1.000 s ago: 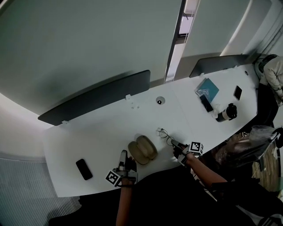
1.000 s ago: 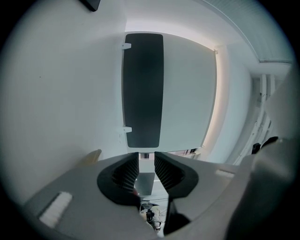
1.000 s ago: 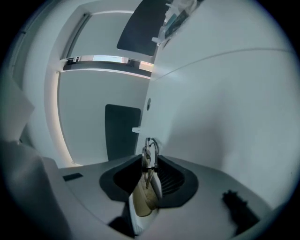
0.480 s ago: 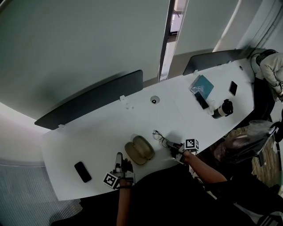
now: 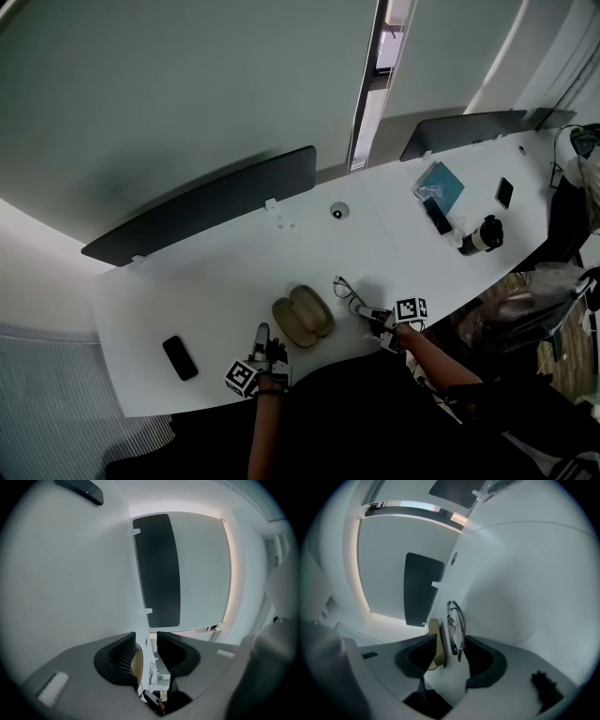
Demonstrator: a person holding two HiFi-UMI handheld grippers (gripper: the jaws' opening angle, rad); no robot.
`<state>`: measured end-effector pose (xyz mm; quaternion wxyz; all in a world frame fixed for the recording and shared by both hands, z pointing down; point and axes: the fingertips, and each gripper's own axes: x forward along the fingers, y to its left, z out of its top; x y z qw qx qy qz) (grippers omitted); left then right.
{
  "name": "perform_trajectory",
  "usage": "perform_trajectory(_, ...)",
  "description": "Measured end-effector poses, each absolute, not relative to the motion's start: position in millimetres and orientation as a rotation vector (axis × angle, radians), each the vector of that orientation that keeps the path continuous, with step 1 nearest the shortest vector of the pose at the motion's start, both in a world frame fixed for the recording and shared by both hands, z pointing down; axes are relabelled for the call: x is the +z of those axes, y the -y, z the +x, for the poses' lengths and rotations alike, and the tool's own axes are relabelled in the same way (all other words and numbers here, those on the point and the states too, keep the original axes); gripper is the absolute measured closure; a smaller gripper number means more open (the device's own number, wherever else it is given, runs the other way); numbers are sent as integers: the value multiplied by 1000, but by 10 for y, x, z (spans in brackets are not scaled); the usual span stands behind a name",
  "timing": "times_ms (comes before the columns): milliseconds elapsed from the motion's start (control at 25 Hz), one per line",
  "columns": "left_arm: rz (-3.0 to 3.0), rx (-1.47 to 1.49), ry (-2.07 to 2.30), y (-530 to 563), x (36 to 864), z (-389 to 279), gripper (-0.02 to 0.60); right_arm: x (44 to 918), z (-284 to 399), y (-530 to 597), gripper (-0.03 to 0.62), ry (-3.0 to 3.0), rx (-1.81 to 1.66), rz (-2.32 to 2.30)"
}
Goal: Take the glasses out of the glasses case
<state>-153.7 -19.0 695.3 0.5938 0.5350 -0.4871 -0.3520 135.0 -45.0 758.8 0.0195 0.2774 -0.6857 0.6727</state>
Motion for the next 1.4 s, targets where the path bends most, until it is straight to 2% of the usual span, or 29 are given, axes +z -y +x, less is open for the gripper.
perform_trajectory(120, 1244, -803, 1119, 180, 7026, -1519, 456, 7597, 1349, 401, 382, 2134, 1961, 833)
perform_trajectory(320, 1267, -756, 1123, 205, 6988, -1478, 457, 7623, 1294, 288, 378, 2112, 1501, 733)
perform_trajectory(600, 1258, -721, 1119, 173, 7069, -1458, 457, 7562, 1232, 296, 367, 2094, 1097, 683)
perform_trajectory(760, 1269, -715, 1121, 165, 7070, -1459, 457, 7319, 1303, 581, 367, 2217, 1009, 885)
perform_trajectory(880, 1352, -775, 1105, 241, 6889, -1451, 461, 6939, 1350, 773, 369, 2412, 1079, 1058)
perform_trajectory(920, 1390, -802, 1098, 280, 6800, -1459, 480, 6828, 1282, 768, 372, 2482, 1090, 1026)
perform_trajectory(960, 1431, -825, 1092, 322, 6692, -1458, 499, 6740, 1176, 729, 391, 2543, 1069, 954)
perform_trajectory(1040, 1532, -823, 1087, 376, 6495, -1401, 551, 6632, 963, 594, 511, 2608, 940, 796)
perform_trajectory(1080, 1600, -782, 1090, 376, 6441, -1347, 578, 6598, 881, 523, 542, 2619, 866, 741)
perform_trajectory(1120, 1685, -710, 1093, 363, 6416, -1278, 577, 6576, 815, 459, 585, 2623, 809, 700)
perform_trajectory(1400, 2086, -219, 981, 222, 6425, -613, 577, 6617, 601, 266, 585, 2643, 907, 601)
